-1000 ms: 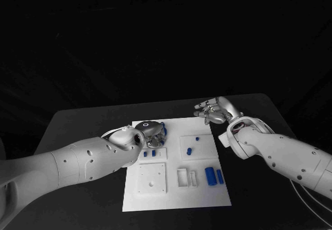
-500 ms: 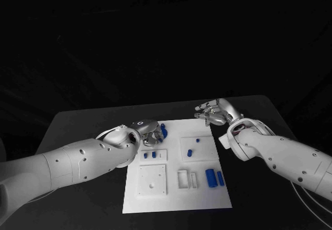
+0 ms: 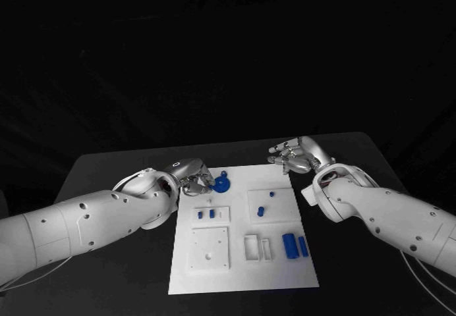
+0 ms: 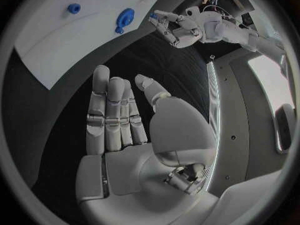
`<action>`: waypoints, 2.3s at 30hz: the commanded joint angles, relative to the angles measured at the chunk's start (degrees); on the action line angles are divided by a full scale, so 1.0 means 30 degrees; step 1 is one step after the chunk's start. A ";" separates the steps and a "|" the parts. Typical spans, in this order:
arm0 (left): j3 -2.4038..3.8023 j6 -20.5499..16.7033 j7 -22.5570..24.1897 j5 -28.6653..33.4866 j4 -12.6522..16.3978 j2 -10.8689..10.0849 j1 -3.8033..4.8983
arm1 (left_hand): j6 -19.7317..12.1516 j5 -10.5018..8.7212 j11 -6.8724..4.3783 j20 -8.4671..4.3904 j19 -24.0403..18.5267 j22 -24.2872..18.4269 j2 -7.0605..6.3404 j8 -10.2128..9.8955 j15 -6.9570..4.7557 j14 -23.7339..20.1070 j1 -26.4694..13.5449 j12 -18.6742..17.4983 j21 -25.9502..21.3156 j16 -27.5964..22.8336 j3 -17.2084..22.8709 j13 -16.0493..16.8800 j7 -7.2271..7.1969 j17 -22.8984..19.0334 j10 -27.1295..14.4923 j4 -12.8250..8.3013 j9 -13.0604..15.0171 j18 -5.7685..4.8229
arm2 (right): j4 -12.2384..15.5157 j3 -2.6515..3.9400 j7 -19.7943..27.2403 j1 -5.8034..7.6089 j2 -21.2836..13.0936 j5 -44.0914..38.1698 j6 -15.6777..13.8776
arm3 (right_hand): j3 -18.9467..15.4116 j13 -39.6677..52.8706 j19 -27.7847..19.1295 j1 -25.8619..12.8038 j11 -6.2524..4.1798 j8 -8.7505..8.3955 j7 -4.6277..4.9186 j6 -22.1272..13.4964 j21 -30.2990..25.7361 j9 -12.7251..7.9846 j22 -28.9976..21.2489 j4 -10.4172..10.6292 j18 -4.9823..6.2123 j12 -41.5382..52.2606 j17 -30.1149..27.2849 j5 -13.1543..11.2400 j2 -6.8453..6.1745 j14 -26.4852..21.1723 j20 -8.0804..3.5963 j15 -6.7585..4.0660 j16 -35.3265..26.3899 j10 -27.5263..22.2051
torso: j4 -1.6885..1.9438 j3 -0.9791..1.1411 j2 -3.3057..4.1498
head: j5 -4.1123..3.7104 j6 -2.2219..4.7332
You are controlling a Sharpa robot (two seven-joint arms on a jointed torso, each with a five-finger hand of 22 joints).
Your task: Assemble the parts on the task board
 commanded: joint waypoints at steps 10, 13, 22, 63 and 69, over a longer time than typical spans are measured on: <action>0.0029 0.0959 -0.0199 0.0874 0.1009 -0.1266 0.0042 | 0.0132 -0.0078 0.0021 -0.0064 -0.0175 0.0405 -0.0020 0.0122 0.0002 0.0151 0.0039 0.0046 0.0109 -0.0113 -0.0095 -0.0012 0.0014 0.0043 0.0087 0.0033 0.0027 0.0102 | -0.0049 0.0007 0.0157 -0.0014 -0.0004 -0.0034 0.0141 | 0.0009 -0.0017 -0.0070 -0.0027 0.0009 -0.0059 0.0042 0.0007 0.0111 -0.0019 -0.0015 0.0052 0.0159 -0.0038 -0.0016 0.0124 -0.0151 0.0087 -0.0058 0.0034 -0.0107 0.0146 | -0.0007 -0.0021 0.0029 | 0.0175 -0.0051; 0.0021 0.0948 -0.0128 0.0772 0.0955 -0.1216 0.0031 | 0.0135 -0.0105 0.0025 -0.0064 -0.0189 0.0401 -0.0020 0.0121 0.0001 0.0155 0.0081 0.0045 0.0121 -0.0112 -0.0134 -0.0013 0.0018 0.0064 0.0085 0.0077 0.0027 0.0100 | -0.0056 0.0007 0.0157 -0.0014 0.0018 -0.0034 0.0144 | 0.0009 -0.0017 -0.0070 -0.0027 0.0009 -0.0059 0.0042 0.0007 0.0111 -0.0019 -0.0015 0.0052 0.0159 -0.0038 -0.0016 0.0124 -0.0151 0.0087 -0.0058 0.0034 -0.0107 0.0146 | -0.0031 -0.0014 0.0034 | 0.0214 -0.0049; -0.0074 0.0963 0.0034 0.0323 0.0591 -0.0826 -0.0107 | 0.0135 -0.0105 0.0025 -0.0064 -0.0189 0.0401 -0.0020 0.0121 0.0001 0.0155 0.0081 0.0045 0.0121 -0.0112 -0.0134 -0.0013 0.0018 0.0064 0.0085 0.0077 0.0027 0.0100 | -0.0072 0.0007 0.0154 -0.0014 0.0050 -0.0035 0.0154 | 0.0009 -0.0017 -0.0070 -0.0027 0.0009 -0.0059 0.0042 0.0007 0.0111 -0.0019 -0.0015 0.0052 0.0159 -0.0038 -0.0016 0.0124 -0.0151 0.0087 -0.0058 0.0034 -0.0107 0.0146 | -0.0056 0.0038 0.0028 | 0.0225 -0.0092; -0.0508 0.0326 0.0108 -0.0229 -0.0467 0.0045 -0.0774 | 0.0074 -0.0057 0.0033 -0.0068 -0.0207 0.0403 -0.0010 0.0122 0.0001 0.0169 0.0169 0.0047 0.0214 -0.0111 -0.0121 -0.0012 0.0024 0.0142 0.0053 0.0197 0.0028 0.0102 | -0.0033 0.0007 0.0169 -0.0014 0.0023 -0.0036 0.0144 | 0.0026 -0.0061 -0.0072 -0.0054 0.0006 -0.0060 0.0035 0.0039 0.0135 -0.0019 -0.0077 0.0042 0.0153 -0.0007 -0.0034 0.0132 -0.0116 0.0085 -0.0062 0.0029 -0.0104 0.0127 | -0.0047 0.0022 0.0032 | 0.0121 -0.0167; -0.0506 0.0212 0.0086 -0.0231 -0.0509 0.0113 -0.0778 | 0.0068 -0.0053 0.0035 -0.0070 -0.0196 0.0404 -0.0018 0.0120 -0.0002 0.0178 0.0179 0.0047 0.0229 -0.0103 -0.0109 -0.0012 0.0027 0.0148 0.0048 0.0189 0.0027 0.0107 | -0.0032 0.0007 0.0168 -0.0014 0.0016 -0.0036 0.0147 | 0.0026 -0.0061 -0.0072 -0.0054 0.0006 -0.0060 0.0035 0.0039 0.0135 -0.0019 -0.0077 0.0042 0.0153 -0.0007 -0.0034 0.0132 -0.0116 0.0085 -0.0062 0.0029 -0.0104 0.0127 | -0.0041 0.0022 0.0029 | 0.0097 -0.0161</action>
